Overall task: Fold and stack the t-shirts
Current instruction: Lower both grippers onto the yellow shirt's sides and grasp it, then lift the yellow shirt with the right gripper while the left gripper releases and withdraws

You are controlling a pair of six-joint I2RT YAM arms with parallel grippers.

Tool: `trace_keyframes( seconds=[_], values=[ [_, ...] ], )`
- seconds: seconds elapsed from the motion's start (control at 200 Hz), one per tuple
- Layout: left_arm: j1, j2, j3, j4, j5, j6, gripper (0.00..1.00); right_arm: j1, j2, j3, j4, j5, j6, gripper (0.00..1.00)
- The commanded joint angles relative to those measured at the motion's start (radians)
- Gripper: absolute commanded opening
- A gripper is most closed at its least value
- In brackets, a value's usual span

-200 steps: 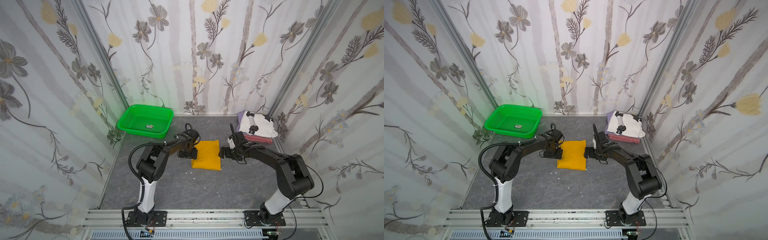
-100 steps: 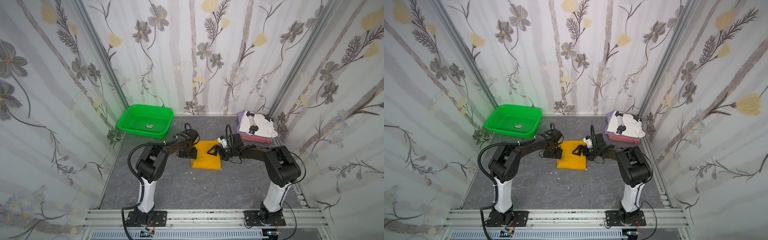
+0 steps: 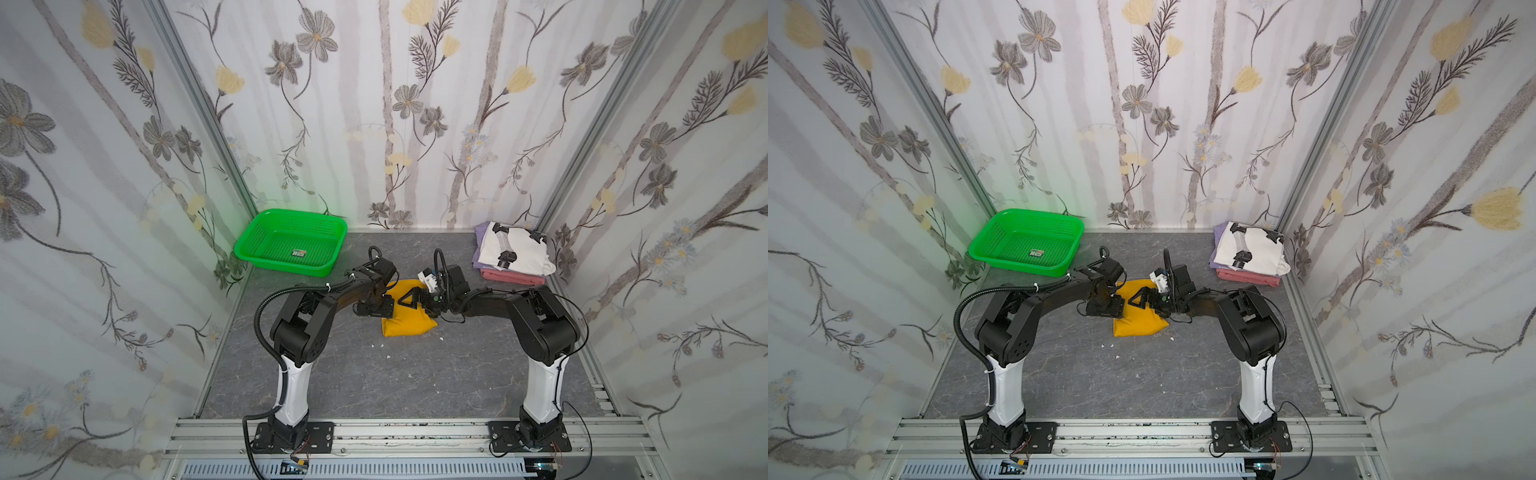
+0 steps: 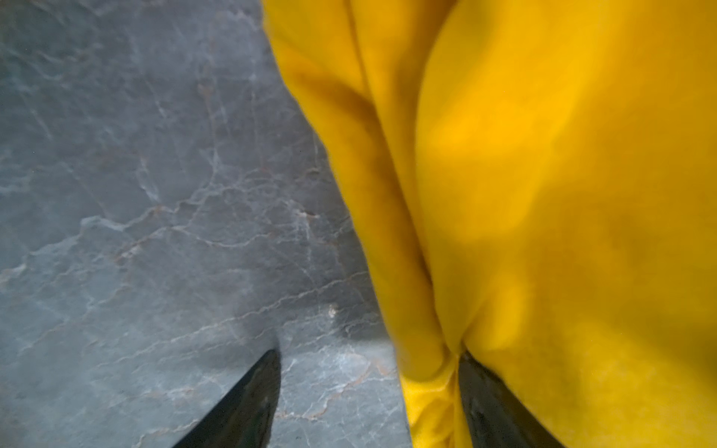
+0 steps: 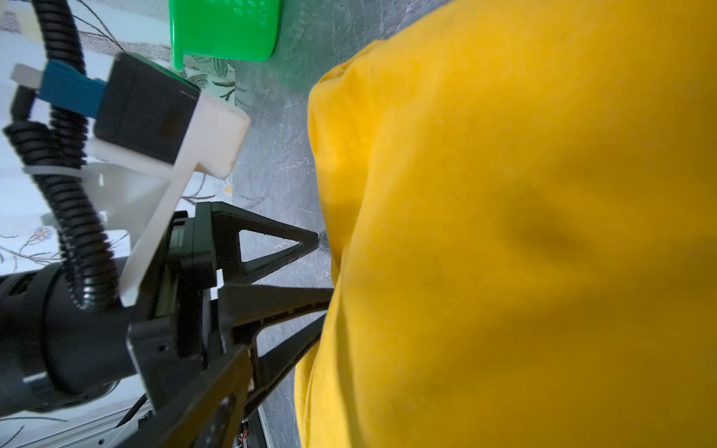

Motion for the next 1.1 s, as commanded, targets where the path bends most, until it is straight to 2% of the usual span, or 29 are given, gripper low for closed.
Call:
trace_keyframes(
  seconds=[0.0, 0.175, 0.375, 0.505, 0.585, 0.739, 0.954, 1.094],
  values=[
    [0.008, 0.041, -0.038, -0.032, 0.061, -0.016, 0.74, 0.014, 0.025, -0.006, -0.152, 0.116, 0.022, 0.86],
    [0.007, 0.04, -0.045, -0.021, 0.072, -0.02, 0.74, 0.029, 0.034, 0.019, -0.196, 0.175, 0.018, 0.69],
    [0.006, 0.037, -0.046, -0.013, 0.079, -0.021, 0.74, 0.082, 0.072, 0.1, -0.267, 0.238, 0.022, 0.72],
    [0.006, 0.035, -0.051, -0.009, 0.082, -0.023, 0.74, 0.105, 0.094, 0.13, -0.29, 0.289, 0.033, 0.69],
    [0.005, 0.033, -0.051, -0.008, 0.082, -0.023, 0.74, 0.115, 0.103, 0.147, -0.324, 0.333, 0.026, 0.59],
    [0.006, 0.028, -0.047, -0.009, 0.082, -0.023, 0.74, 0.131, 0.111, 0.175, -0.392, 0.413, 0.007, 0.33],
    [0.006, 0.016, -0.045, -0.011, 0.083, -0.021, 0.74, 0.133, 0.089, 0.16, -0.391, 0.451, 0.003, 0.06],
    [0.02, -0.032, -0.033, -0.026, 0.109, -0.019, 0.78, 0.119, 0.061, 0.155, -0.386, 0.471, -0.02, 0.0]
  ],
)
